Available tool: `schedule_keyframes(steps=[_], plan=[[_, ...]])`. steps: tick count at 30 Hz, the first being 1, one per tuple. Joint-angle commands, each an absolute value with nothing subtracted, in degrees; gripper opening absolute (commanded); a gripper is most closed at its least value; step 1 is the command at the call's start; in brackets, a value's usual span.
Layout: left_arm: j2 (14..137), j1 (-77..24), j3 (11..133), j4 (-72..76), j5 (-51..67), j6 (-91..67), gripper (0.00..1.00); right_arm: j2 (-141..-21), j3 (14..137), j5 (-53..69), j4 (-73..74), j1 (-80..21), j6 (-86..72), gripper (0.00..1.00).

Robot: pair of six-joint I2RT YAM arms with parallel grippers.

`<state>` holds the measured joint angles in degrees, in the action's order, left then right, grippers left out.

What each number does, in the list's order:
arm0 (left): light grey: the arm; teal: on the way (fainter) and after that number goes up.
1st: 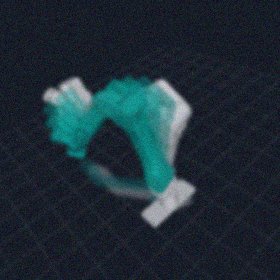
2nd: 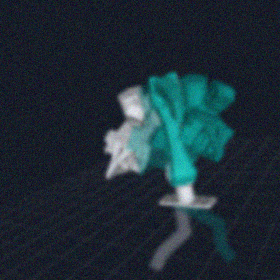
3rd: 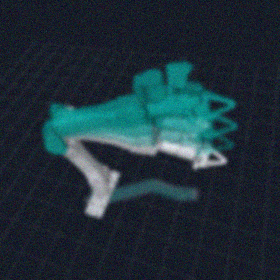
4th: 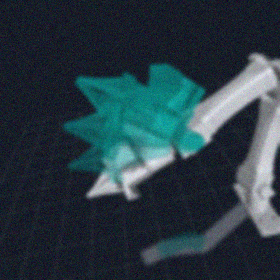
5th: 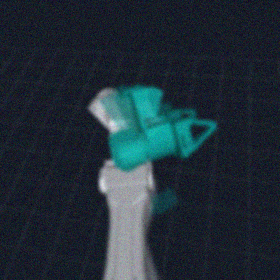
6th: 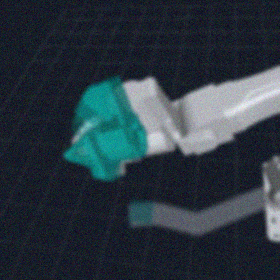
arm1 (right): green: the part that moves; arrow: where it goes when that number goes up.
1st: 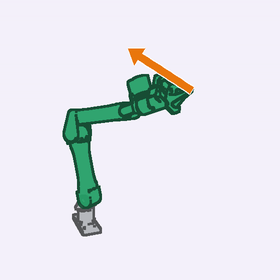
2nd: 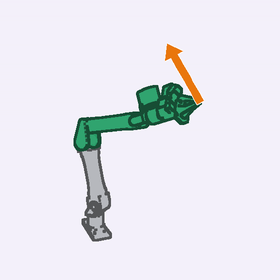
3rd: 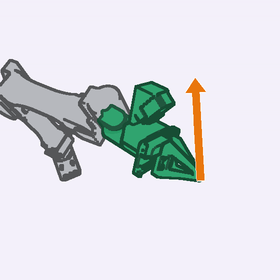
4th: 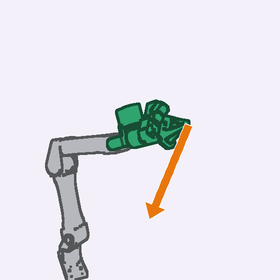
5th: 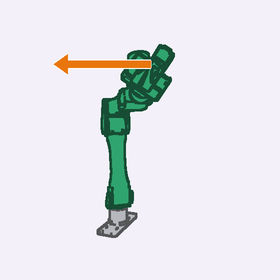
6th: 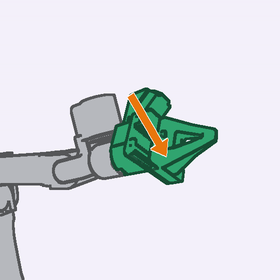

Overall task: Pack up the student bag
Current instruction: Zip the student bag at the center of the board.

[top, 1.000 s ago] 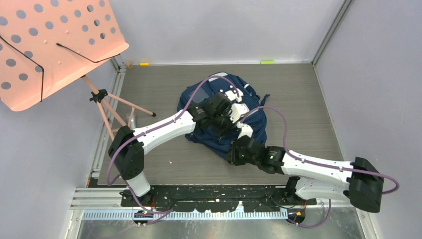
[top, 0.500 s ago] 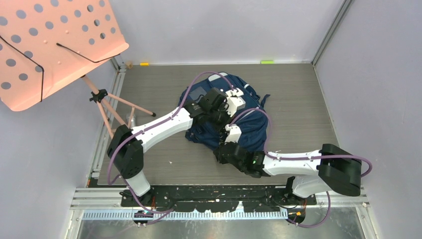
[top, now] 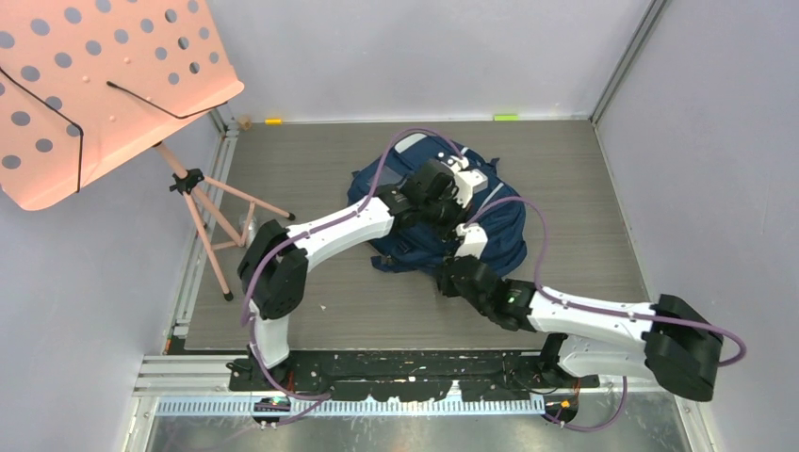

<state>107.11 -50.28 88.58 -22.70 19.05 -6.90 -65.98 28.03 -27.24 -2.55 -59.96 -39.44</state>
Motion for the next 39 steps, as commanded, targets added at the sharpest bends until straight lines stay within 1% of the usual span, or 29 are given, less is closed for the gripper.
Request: schedule_keyframes(steps=[1,4,6,8,9,12,15,18,21,24,26,30,36,39], plan=[[106.3,-51.6,92.2,-8.0,20.6,-9.1,0.17,-58.5,28.4,-24.9,-5.6,-57.6,-35.8,0.04],[101.8,-51.0,88.5,-8.5,17.7,-9.1,0.52,-56.3,27.4,-25.4,-4.1,-57.3,-36.5,0.03],[97.5,-50.4,84.6,-8.5,15.9,-9.1,0.7,-55.1,26.2,-25.5,-3.8,-57.3,-37.7,0.03],[92.9,-49.8,80.8,-9.8,13.3,-8.9,0.83,-53.8,24.8,-25.6,-4.1,-57.3,-38.8,0.04],[90.6,-49.7,78.7,-10.6,11.4,-8.6,0.88,-53.6,23.9,-25.6,-4.3,-57.3,-39.4,0.04],[83.6,-49.3,72.7,-13.1,5.8,-8.4,0.97,-53.1,22.5,-26.2,-4.2,-57.3,-40.2,0.03],[77.2,-47.2,65.4,-14.7,2.4,-12.3,1.0,-52.9,21.9,-26.6,-3.5,-57.3,-40.5,0.03],[71.3,-42.4,57.1,-13.6,0.5,-22.1,1.0,-52.8,21.9,-26.9,-2.7,-57.2,-40.5,0.03],[66.7,-37.8,47.1,-7.3,-2.7,-30.2,1.0,-53.1,22.0,-26.8,-2.5,-57.2,-40.6,0.03],[64.1,-35.0,38.6,2.3,-2.3,-35.9,0.99,-53.6,22.4,-26.6,-2.3,-57.3,-41.0,0.03],[64.8,-33.5,36.5,5.7,-1.9,-37.9,0.98,-53.9,22.5,-26.4,-2.5,-57.2,-41.4,0.03],[69.2,-30.9,35.9,9.4,-0.3,-40.2,0.92,-54.8,22.8,-26.0,-2.6,-57.2,-41.8,0.03],[75.4,-28.1,33.5,20.1,1.7,-44.4,0.91,-56.4,23.6,-25.6,-2.6,-57.2,-42.2,0.03],[79.2,-26.8,34.7,20.5,2.7,-45.4,0.89,-57.0,24.1,-25.5,-2.6,-57.2,-42.1,0.03]])
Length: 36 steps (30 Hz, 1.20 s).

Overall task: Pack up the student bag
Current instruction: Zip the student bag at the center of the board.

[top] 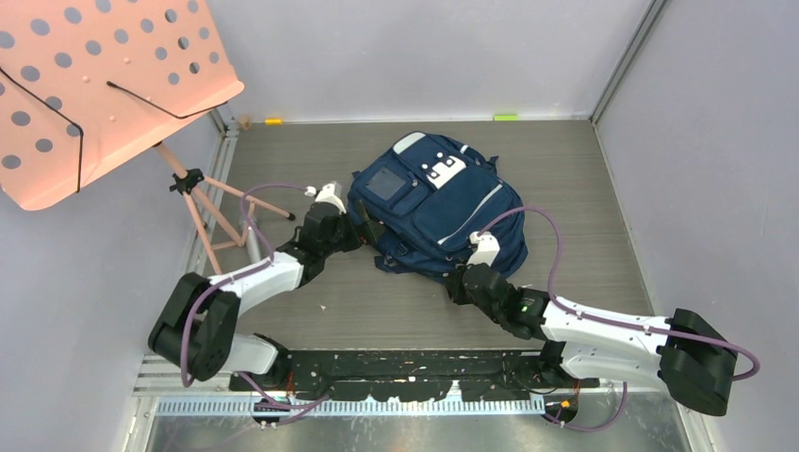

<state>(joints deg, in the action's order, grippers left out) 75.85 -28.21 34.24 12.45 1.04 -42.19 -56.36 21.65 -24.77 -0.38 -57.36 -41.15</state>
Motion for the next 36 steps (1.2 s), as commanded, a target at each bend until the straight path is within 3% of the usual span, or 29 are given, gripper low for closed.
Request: schedule_keyframes(steps=[1,9,14,16,19,36], plan=[[80.3,-26.3,34.7,21.2,2.9,-45.9,0.87,-57.1,24.2,-25.6,-2.5,-57.2,-42.0,0.03],[85.9,-25.3,34.0,24.7,3.1,-46.4,0.74,-57.1,24.9,-26.6,-1.2,-57.3,-41.7,0.03],[89.0,-25.3,34.4,26.6,4.5,-44.7,0.43,-58.5,25.9,-26.6,-0.8,-57.2,-41.4,0.02],[89.9,-25.3,34.6,28.0,6.4,-43.7,0.2,-59.8,26.6,-26.3,-0.7,-57.3,-41.3,0.02],[89.5,-25.3,34.4,28.5,9.2,-43.1,0.0,-62.6,27.4,-25.6,-2.3,-57.4,-41.3,0.02],[81.5,-26.6,28.4,27.2,12.0,-43.7,0.0,-79.4,35.8,-26.1,-13.9,-65.1,-40.2,0.01]])
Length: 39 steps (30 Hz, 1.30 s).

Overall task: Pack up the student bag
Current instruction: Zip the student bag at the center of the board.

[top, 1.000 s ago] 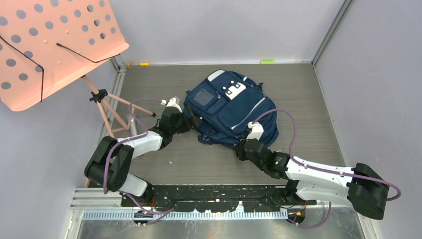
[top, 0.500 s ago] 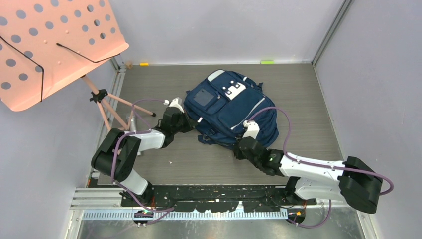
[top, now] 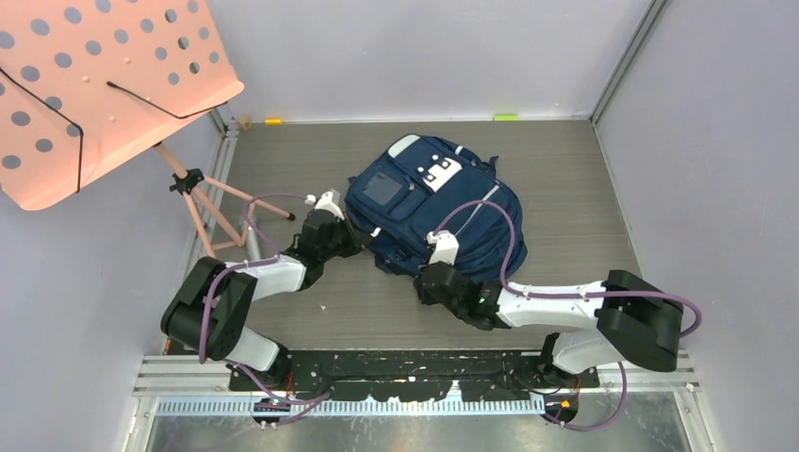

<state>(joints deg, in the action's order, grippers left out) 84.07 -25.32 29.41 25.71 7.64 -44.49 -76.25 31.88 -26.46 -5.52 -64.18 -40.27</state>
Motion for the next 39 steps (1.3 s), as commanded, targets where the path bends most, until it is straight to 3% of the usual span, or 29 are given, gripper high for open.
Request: schedule_keyframes(steps=[1,21,29,31,32,34,36,38,39], plan=[[81.2,-26.8,28.2,27.2,12.1,-43.8,0.0,-80.9,36.5,-25.7,-14.3,-65.1,-40.2,0.01],[73.8,-30.6,24.4,23.4,10.8,-41.4,0.0,-97.8,49.3,-18.5,-19.9,-61.5,-33.6,0.01],[71.0,-30.6,26.4,18.2,9.9,-38.4,0.02,-98.5,53.0,-16.2,-17.0,-61.4,-31.8,0.1],[69.3,-30.5,26.8,15.7,9.2,-37.8,0.24,-96.6,52.3,-16.0,-15.6,-61.5,-31.4,0.23],[68.2,-30.5,27.1,14.4,8.8,-37.5,0.35,-95.0,52.1,-15.5,-15.1,-61.5,-30.2,0.37],[65.9,-30.5,27.6,11.3,7.8,-36.8,0.62,-92.2,51.3,-11.5,-14.2,-61.5,-27.7,0.55],[62.8,-30.3,28.6,6.8,6.2,-36.0,0.87,-88.9,51.3,-9.6,-9.2,-61.5,-25.1,0.67],[60.1,-30.1,30.4,0.6,3.9,-34.6,0.99,-85.4,52.1,-9.6,-3.9,-61.4,-22.7,0.74],[58.6,-30.0,31.2,-2.7,3.0,-33.5,0.99,-83.2,52.9,-9.8,-2.1,-61.0,-21.9,0.77]])
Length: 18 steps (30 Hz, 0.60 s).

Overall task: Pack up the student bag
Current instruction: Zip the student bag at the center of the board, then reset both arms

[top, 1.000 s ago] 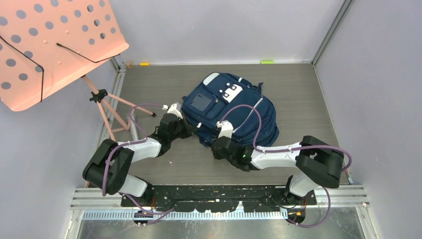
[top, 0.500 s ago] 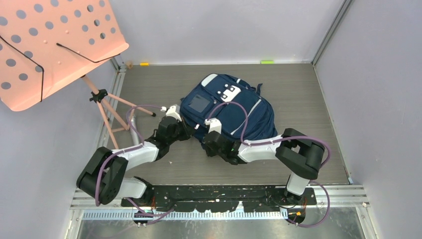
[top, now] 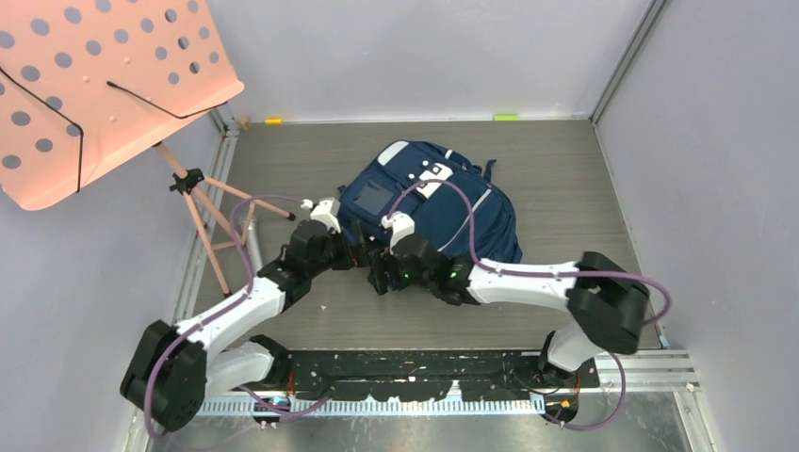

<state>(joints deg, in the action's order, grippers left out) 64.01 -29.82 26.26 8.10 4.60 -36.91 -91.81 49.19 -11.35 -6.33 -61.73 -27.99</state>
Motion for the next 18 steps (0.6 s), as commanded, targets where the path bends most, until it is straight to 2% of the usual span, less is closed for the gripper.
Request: schedule_keyframes(steps=[1,5,10,15,18], plan=[[56.9,-29.8,32.1,-5.2,2.1,-32.5,1.0,-82.2,53.3,-10.0,2.2,-60.6,-20.7,0.78],[51.2,-26.9,35.5,-14.7,-3.0,-29.9,1.0,-75.7,54.4,-10.2,10.2,-54.0,-19.6,0.84],[49.1,-18.2,42.4,-26.3,-1.7,-26.0,1.0,-66.5,52.4,-11.6,15.5,-42.5,-19.9,0.98],[48.6,-9.8,49.7,-35.6,-0.3,-22.3,1.0,-57.9,50.3,-11.1,23.6,-25.4,-21.4,1.0],[46.2,-9.0,54.5,-39.3,-3.2,-17.7,1.0,-52.7,48.9,-11.7,25.7,-18.7,-23.1,1.0]])
